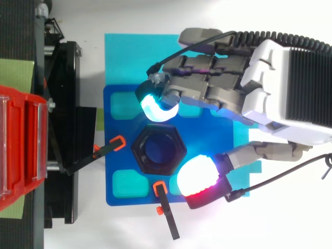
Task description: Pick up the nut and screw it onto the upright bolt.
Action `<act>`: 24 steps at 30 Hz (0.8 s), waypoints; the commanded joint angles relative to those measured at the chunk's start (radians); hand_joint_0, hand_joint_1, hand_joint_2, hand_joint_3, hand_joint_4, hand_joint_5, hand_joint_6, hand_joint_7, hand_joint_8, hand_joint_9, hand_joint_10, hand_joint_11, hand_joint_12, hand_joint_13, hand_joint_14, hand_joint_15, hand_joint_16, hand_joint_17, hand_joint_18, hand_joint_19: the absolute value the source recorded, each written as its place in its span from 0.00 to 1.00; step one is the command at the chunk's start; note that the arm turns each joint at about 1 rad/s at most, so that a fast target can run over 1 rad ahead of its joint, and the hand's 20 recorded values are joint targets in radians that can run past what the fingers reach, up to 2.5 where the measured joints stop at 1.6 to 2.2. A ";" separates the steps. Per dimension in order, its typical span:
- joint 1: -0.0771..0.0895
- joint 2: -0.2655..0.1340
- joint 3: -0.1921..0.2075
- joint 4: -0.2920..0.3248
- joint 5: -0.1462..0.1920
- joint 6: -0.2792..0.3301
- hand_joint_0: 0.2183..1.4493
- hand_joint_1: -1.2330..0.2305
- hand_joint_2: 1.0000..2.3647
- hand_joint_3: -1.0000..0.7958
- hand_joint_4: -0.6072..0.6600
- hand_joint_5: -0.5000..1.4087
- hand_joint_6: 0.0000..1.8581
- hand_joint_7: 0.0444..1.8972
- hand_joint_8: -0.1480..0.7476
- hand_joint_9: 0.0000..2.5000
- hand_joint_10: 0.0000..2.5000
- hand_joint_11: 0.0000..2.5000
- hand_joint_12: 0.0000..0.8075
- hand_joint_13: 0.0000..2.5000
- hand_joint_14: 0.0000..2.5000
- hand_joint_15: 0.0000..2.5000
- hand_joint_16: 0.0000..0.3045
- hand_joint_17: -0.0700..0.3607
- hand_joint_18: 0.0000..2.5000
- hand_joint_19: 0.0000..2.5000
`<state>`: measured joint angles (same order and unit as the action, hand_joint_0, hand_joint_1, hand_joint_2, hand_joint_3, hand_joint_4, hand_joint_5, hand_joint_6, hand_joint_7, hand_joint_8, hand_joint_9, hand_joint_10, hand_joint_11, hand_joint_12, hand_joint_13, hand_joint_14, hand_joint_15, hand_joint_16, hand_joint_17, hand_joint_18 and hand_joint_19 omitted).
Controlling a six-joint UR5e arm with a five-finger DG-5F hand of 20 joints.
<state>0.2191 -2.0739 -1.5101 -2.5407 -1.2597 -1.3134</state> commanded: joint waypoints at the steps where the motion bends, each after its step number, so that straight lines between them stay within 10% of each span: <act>1: -0.004 0.000 0.016 -0.023 -0.012 0.003 0.19 0.68 0.00 0.28 0.66 0.18 0.27 0.57 0.45 0.28 0.00 0.06 0.37 0.27 0.00 0.01 0.11 0.34 0.17 0.03; 24: -0.050 -0.002 0.060 -0.056 -0.113 0.005 0.19 0.78 0.00 0.28 0.52 0.15 0.27 0.30 0.35 0.14 0.00 0.00 0.37 0.08 0.00 0.00 0.11 0.34 0.00 0.00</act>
<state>0.1741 -2.0743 -1.4502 -2.6036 -1.3653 -1.3086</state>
